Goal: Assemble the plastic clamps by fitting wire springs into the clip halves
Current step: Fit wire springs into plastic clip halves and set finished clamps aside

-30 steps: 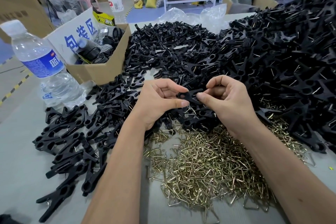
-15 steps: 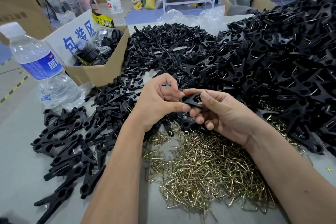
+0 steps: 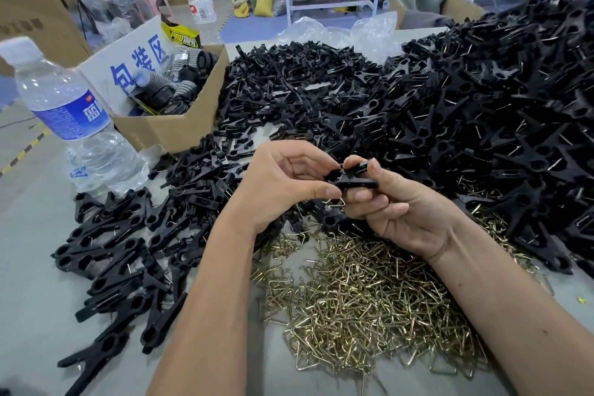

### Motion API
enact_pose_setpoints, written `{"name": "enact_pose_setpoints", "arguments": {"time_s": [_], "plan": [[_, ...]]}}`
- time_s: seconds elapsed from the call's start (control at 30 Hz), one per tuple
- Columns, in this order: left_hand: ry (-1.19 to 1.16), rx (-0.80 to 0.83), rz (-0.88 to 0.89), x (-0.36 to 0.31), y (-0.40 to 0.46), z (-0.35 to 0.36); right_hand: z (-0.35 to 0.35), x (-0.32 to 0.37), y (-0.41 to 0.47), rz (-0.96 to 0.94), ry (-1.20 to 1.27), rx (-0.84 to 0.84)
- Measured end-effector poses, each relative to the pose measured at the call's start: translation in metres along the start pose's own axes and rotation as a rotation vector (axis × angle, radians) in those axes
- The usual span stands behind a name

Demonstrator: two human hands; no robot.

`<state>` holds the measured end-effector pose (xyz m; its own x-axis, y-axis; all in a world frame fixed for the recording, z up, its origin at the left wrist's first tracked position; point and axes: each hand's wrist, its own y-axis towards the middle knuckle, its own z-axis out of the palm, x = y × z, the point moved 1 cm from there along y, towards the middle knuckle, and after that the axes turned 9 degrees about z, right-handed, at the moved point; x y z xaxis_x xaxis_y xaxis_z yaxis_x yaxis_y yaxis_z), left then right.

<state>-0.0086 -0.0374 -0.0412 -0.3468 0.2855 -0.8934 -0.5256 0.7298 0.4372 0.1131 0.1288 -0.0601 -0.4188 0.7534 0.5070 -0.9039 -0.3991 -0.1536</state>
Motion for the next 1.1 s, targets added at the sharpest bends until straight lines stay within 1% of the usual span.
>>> {"name": "enact_pose_setpoints", "arguments": {"time_s": [0.1, 0.2, 0.27, 0.57, 0.67, 0.73, 0.8, 0.87, 0.93, 0.97, 1.03, 1.1], "plan": [[0.024, -0.012, 0.000, -0.002, 0.000, 0.001, 0.000, -0.001, 0.001, 0.025, 0.041, 0.051], [0.055, -0.010, 0.006, -0.005, 0.001, 0.003, 0.000, -0.001, 0.001, 0.087, 0.161, 0.171], [0.069, -0.006, 0.003, -0.007, 0.001, 0.005, 0.001, -0.001, 0.001, 0.117, 0.204, 0.209], [0.118, 0.006, -0.005, -0.006, 0.001, 0.006, -0.001, -0.001, 0.000, 0.118, 0.209, 0.164], [0.130, -0.017, 0.002, -0.006, 0.001, 0.006, -0.004, -0.001, 0.000, 0.114, 0.206, 0.154], [0.150, -0.043, 0.003, -0.006, 0.002, 0.006, -0.005, -0.001, 0.000, 0.093, 0.197, 0.160], [0.155, -0.076, -0.003, -0.007, 0.003, 0.009, -0.007, 0.002, -0.001, 0.020, 0.094, 0.114], [0.151, -0.121, -0.009, -0.007, 0.004, 0.013, -0.005, 0.010, -0.003, -0.106, -0.123, -0.020], [0.181, -0.197, -0.036, -0.005, 0.007, 0.014, 0.001, 0.027, -0.005, -0.296, -0.357, -0.256], [0.238, -0.238, -0.055, -0.004, 0.009, 0.011, 0.005, 0.038, -0.005, -0.403, -0.479, -0.394], [0.446, -0.291, -0.094, -0.004, 0.016, -0.002, 0.012, 0.066, -0.008, -0.603, -0.735, -0.720], [0.659, -0.304, -0.161, -0.005, 0.024, -0.023, 0.018, 0.094, -0.009, -0.717, -1.085, -1.106]]}}
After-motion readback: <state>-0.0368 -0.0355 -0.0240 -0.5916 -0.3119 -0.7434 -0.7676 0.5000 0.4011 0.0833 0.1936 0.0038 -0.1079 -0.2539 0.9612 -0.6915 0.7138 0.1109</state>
